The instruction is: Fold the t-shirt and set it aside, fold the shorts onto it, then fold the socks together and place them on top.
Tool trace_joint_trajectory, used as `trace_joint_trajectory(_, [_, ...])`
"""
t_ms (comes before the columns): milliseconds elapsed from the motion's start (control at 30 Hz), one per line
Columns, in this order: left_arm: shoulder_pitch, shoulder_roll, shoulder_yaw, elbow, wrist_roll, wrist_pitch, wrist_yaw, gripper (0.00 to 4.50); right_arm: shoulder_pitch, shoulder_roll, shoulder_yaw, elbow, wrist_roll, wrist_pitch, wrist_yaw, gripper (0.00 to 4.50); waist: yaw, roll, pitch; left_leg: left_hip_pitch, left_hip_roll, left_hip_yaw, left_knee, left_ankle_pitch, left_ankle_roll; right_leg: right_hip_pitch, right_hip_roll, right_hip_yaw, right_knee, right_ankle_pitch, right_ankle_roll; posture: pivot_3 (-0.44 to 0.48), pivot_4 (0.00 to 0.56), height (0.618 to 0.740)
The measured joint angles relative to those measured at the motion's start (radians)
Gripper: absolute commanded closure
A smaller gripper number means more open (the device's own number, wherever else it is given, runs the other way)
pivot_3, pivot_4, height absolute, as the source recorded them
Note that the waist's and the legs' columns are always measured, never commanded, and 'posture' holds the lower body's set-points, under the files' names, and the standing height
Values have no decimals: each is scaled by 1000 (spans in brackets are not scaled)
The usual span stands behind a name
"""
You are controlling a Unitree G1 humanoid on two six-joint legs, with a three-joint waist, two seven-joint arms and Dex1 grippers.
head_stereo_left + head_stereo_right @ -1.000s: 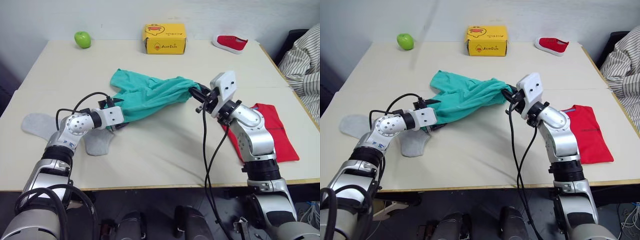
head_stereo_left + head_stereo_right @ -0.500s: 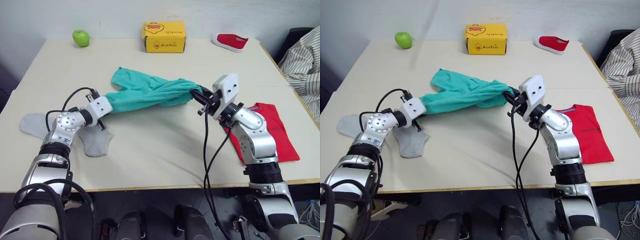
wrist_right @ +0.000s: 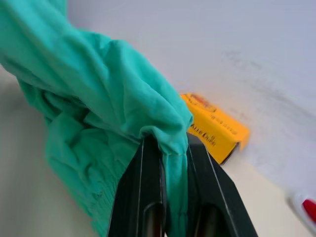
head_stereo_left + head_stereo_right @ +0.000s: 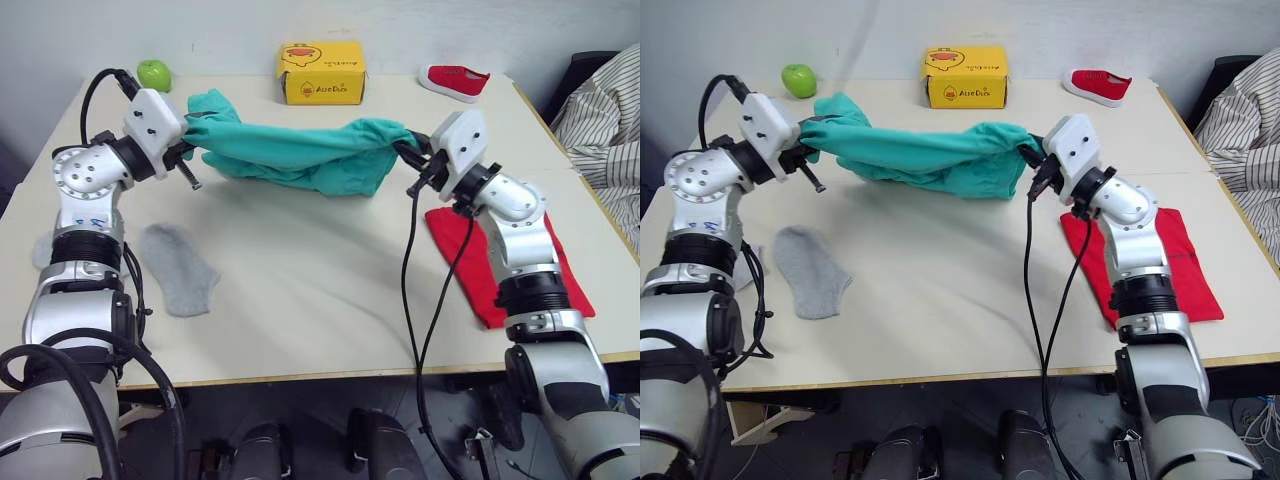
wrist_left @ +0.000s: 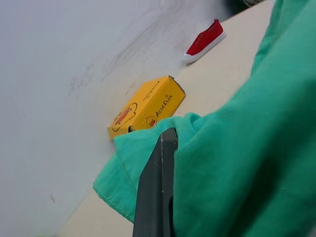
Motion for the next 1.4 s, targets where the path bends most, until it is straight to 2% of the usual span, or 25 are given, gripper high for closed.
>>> trace_joint_trajectory(100, [170,55,2,-219,-87,42,-189,4500,80,-63,-11,-93,75,-25,122,4451,-5,0,0,2,0,-2,-2,0,0,0,0,1,0,0,0,0,150,740])
trace_joint_trajectory(167, [317,86,0,-359,-130,101,-263,4500,161,-97,-22,-167,129,-15,200,4451,-5,1,0,2,0,-3,-2,-1,-1,0,0,1,-1,0,0,0,150,740])
trace_joint_trajectory(233, [510,124,6,-567,-182,205,-294,4500,272,-140,-22,-267,177,-5,283,4451,-4,1,0,2,1,-4,-2,-1,-1,0,0,1,-1,0,0,0,150,740])
trace_joint_trajectory(300, [740,172,33,-835,-265,379,-284,4500,412,-202,-20,-364,203,-3,365,4451,0,1,1,2,2,-4,-1,-2,0,1,0,2,-1,0,0,0,150,740])
trace_joint_trajectory(400, [1023,253,84,-1141,-342,598,-271,4500,576,-254,-9,-443,215,-21,452,4451,4,2,2,6,3,-5,1,-3,0,6,0,2,-3,0,0,0,150,740])
trace_joint_trajectory(500, [1193,313,140,-1323,-389,778,-252,4500,670,-275,9,-477,215,-17,506,4451,15,4,3,10,4,-5,1,-4,-1,8,0,2,-5,0,-1,0,150,740])
trace_joint_trajectory(667, [1263,351,174,-1432,-459,975,-236,4500,669,-326,56,-500,219,87,573,4451,33,8,5,12,7,-6,1,-5,-4,8,-1,7,-4,0,-7,0,150,740])
trace_joint_trajectory(733, [1167,353,127,-1383,-447,992,-243,4500,579,-321,80,-462,208,121,580,4451,32,10,6,10,7,-5,1,-4,-5,5,1,5,-3,-1,-7,0,150,740])
trace_joint_trajectory(767, [1061,335,94,-1318,-425,982,-235,4500,497,-300,80,-408,193,121,565,4451,32,11,7,10,6,-4,2,-2,-5,5,2,3,-1,0,-8,0,150,740])
trace_joint_trajectory(867, [631,209,45,-1041,-367,974,-118,4500,172,-208,69,-187,120,65,424,4451,33,13,9,5,5,-4,2,4,-5,1,2,1,1,4,-9,0,150,740])
trace_joint_trajectory(933, [410,152,29,-861,-317,937,-42,4500,5,-163,39,-39,71,-10,298,4451,31,12,9,4,4,-4,1,6,-6,0,2,0,4,4,-9,0,150,740])
trace_joint_trajectory(967, [276,119,12,-723,-265,879,18,4500,-94,-138,22,77,38,-55,199,4451,30,12,9,2,3,-3,2,6,-6,-1,2,0,4,4,-9,0,150,740])
trace_joint_trajectory(1033, [12,60,-8,-462,-159,714,181,4500,-289,-85,0,251,-20,-161,-2,4451,23,11,10,-13,0,-2,1,6,-5,-14,2,-1,2,5,-7,0,150,740])
trace_joint_trajectory(1133, [-230,30,-12,-213,-69,441,367,4500,-454,-76,-2,395,-92,-326,-195,4451,13,11,9,-13,-8,-2,-8,5,-4,-19,-1,-3,2,5,-7,0,150,740])
trace_joint_trajectory(1200, [-297,31,-10,-148,-46,314,405,4500,-484,-76,-2,431,-116,-398,-253,4451,-1,11,9,-11,-12,-1,-16,5,-3,-20,-3,-5,1,5,-7,0,150,740])
trace_joint_trajectory(1267, [-305,36,7,-113,-48,187,373,4500,-479,-76,-2,453,-126,-457,-266,4451,-10,11,9,-11,-12,0,-18,4,-2,-20,-2,-7,1,5,-7,0,150,740])
trace_joint_trajectory(1333, [-226,64,9,-144,-73,114,231,4500,-418,-79,-1,449,-126,-497,-242,4451,-17,11,9,-10,-12,-1,-19,4,-2,-20,-2,-9,2,5,-7,0,150,740])
trace_joint_trajectory(1400, [-58,87,8,-272,-136,119,65,4500,-313,-80,1,420,-112,-512,-174,4451,-26,11,9,-10,-12,-2,-21,4,-2,-19,-2,-9,1,5,-7,0,150,740])
